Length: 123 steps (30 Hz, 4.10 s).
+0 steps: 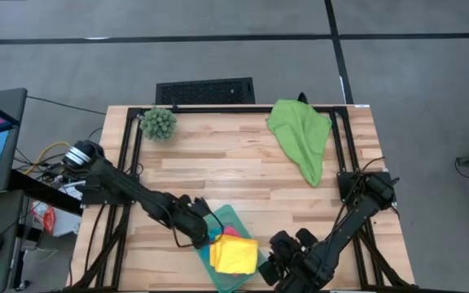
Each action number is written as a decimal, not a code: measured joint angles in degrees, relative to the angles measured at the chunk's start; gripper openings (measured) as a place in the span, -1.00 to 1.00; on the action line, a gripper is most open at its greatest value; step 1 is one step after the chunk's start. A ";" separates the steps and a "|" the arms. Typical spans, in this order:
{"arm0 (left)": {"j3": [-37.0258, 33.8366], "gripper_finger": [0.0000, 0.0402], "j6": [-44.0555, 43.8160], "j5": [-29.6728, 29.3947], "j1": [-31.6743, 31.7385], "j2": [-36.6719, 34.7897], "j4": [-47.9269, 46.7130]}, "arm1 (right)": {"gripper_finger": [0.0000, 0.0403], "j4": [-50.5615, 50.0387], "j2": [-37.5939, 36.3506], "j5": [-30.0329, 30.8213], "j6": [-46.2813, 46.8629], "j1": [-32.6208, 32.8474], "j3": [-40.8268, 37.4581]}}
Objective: Fold microfiber towels
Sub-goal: Move the bin to the middle left of the table, then fold the green microfiber towel
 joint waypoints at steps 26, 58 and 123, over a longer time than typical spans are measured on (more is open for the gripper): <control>-1.11 -1.00 13.25 -4.85 0.93 4.72 -39.34 | -0.18 -16.90 -0.04 -2.42 -5.30 -11.64 -0.35; -6.17 -0.16 13.66 -7.93 18.43 -42.92 -4.19 | 0.13 -2.41 -42.92 -4.61 -28.33 -34.55 -49.30; 3.05 -0.16 22.63 28.20 38.07 19.06 56.91 | -0.57 33.11 -34.29 -13.73 -8.54 -8.06 -51.98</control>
